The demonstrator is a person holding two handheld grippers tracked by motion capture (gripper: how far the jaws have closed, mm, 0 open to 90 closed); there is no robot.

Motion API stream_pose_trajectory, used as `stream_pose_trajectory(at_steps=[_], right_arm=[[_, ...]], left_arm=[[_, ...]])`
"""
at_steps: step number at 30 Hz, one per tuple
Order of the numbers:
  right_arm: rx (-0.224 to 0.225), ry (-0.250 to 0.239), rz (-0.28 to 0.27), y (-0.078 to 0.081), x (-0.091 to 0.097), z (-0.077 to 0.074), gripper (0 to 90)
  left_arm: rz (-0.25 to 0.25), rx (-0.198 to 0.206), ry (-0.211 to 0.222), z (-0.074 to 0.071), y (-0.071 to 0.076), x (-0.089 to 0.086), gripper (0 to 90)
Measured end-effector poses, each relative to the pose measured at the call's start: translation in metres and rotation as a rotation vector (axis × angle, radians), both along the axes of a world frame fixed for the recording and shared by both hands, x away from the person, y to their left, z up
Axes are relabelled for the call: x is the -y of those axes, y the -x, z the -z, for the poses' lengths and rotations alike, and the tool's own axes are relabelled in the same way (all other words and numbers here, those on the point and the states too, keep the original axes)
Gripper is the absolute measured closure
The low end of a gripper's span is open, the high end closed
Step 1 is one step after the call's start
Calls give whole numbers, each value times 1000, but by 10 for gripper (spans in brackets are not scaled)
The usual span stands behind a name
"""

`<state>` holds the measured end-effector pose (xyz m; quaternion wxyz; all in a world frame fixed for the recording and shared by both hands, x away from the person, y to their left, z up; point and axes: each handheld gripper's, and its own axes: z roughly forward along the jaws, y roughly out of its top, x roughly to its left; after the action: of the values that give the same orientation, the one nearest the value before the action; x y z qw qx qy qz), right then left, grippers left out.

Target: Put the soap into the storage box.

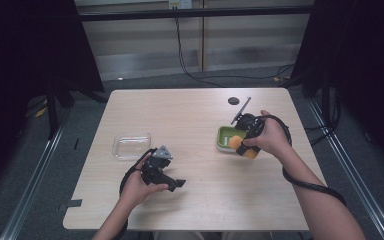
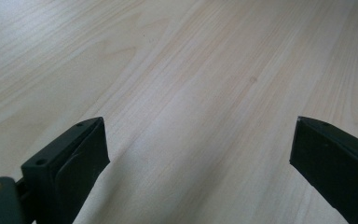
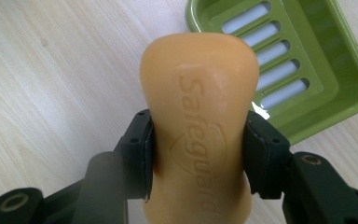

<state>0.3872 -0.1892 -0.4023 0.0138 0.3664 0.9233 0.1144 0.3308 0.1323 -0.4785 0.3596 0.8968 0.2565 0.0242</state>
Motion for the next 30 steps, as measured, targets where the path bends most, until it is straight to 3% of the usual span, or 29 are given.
stream_pose_trajectory(at_steps=[30], right_arm=[[10, 8, -12, -14, 2, -2, 509]], left_arm=[[6, -32, 9, 1, -1, 0, 39]])
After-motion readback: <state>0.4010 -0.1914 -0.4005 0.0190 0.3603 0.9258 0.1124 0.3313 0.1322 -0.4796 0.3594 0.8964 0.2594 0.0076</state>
